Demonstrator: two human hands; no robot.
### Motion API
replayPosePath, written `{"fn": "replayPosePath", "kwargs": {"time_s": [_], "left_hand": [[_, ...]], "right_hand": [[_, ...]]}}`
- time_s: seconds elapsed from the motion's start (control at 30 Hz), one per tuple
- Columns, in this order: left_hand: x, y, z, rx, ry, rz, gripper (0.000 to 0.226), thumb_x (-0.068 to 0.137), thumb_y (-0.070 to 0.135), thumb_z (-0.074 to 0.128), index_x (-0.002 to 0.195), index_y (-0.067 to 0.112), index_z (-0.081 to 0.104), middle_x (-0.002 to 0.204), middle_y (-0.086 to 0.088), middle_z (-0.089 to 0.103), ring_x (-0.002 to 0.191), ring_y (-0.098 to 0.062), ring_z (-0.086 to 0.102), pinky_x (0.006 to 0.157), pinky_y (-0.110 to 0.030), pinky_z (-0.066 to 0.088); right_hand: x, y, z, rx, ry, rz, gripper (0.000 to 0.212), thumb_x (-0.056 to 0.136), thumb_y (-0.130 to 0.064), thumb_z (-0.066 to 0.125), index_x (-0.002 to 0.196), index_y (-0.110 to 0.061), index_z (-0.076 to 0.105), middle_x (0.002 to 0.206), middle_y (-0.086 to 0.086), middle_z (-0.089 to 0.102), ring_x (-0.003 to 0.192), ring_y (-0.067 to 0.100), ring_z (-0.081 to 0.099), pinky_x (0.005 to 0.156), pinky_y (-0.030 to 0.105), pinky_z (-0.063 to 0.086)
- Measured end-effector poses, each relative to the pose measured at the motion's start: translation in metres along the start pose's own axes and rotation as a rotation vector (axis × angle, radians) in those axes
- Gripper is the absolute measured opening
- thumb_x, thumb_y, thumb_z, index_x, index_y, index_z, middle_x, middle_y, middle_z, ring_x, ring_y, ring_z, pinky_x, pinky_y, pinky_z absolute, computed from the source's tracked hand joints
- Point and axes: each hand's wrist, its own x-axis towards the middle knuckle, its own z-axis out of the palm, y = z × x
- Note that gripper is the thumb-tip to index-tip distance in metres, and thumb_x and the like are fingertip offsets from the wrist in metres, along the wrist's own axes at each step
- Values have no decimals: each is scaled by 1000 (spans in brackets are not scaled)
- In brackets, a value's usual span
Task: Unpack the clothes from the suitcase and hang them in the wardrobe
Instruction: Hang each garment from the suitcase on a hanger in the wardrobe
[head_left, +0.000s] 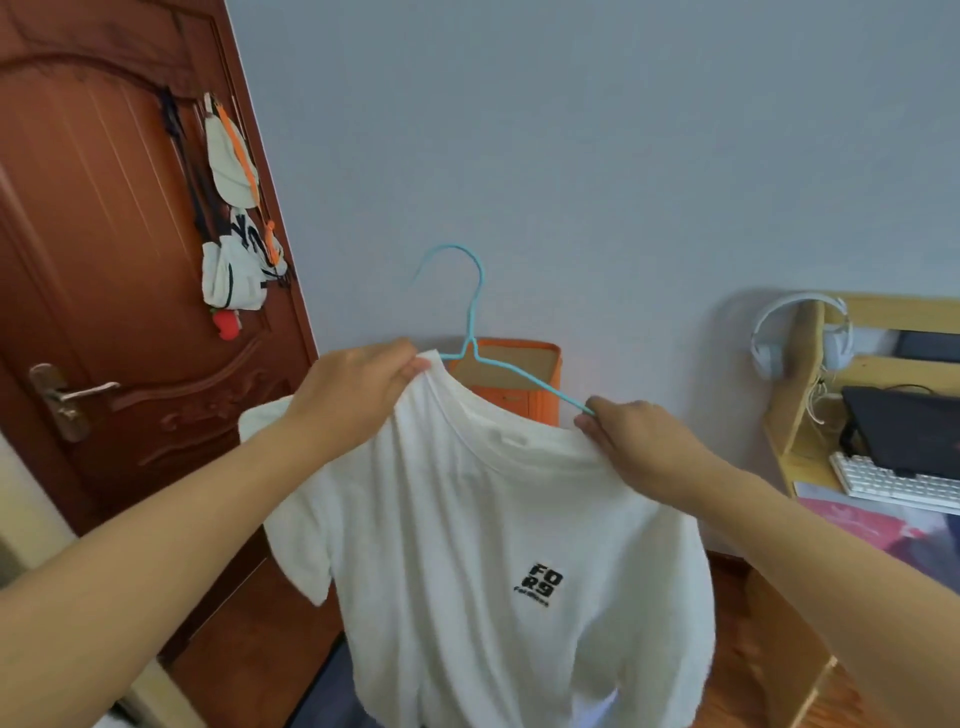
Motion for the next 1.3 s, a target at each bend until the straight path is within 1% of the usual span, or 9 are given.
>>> {"fn": "replayPosePath", "kwargs": {"time_s": [0.17,0.3,0.53,0.7,0.8,0.9,1.0,1.2,1.3], "left_hand": [[-9,-3,-26,77,82,-64,39,103,48,41,106,15,61,96,-4,58,87,-31,59,60,-40,50],[-72,-33,-31,22,-47,-547,46,106,45,42,146,23,43,130,-14,53,108,-39,58,80,-51,50],[-113,-110,-55,193,-473,-976,21,99,22,42,104,35,58,109,-16,66,94,-41,62,84,-47,50],[-51,-57,-64,-201,-37,-603,30,107,32,47,126,22,68,118,6,63,109,-13,59,96,-32,45],[-31,1,-63,-286,-285,-270,26,108,36,42,124,29,62,100,15,67,97,-16,66,81,-31,48],[-41,-1,-66,-149,-231,-263,17,103,21,47,111,22,63,88,-4,72,84,-39,66,64,-34,43],[-53,-15,-80,-65,-326,-317,17,103,12,49,113,20,61,84,-3,63,81,-39,61,62,-36,38],[-51,-23,-95,159,-480,-151,34,101,12,48,113,40,34,82,4,58,75,-36,61,62,-44,49],[-59,-62,-128,132,-467,-314,12,104,26,48,109,36,43,84,1,65,75,-31,62,67,-43,53]], "right_hand": [[8,-6,-17,87,282,-133,23,104,-41,37,85,-28,37,59,0,48,63,38,52,55,38,36],[16,16,-41,122,319,-91,28,103,-40,41,76,-45,42,56,-4,47,58,30,48,53,37,37],[18,27,-42,-99,331,-208,40,103,-54,23,78,-25,38,69,-7,47,68,28,54,56,37,44],[31,-7,-34,3,282,-233,37,100,-58,26,78,-31,36,59,-13,39,62,26,46,55,34,31],[40,-37,-42,144,246,-310,42,94,-62,39,79,-25,55,60,-10,47,59,17,47,55,32,34],[39,-51,-49,466,135,-407,30,91,-40,69,81,-12,71,69,-9,61,62,4,55,58,17,38],[34,-49,-34,476,-54,-385,53,91,-60,54,66,-13,60,57,-7,50,53,8,45,53,27,37],[64,-142,-8,336,208,-538,42,99,-52,36,65,-28,40,58,-11,41,61,22,48,60,39,41],[85,-161,0,312,140,-530,37,97,-61,32,70,-36,39,62,-14,46,64,16,49,64,40,44]]}}
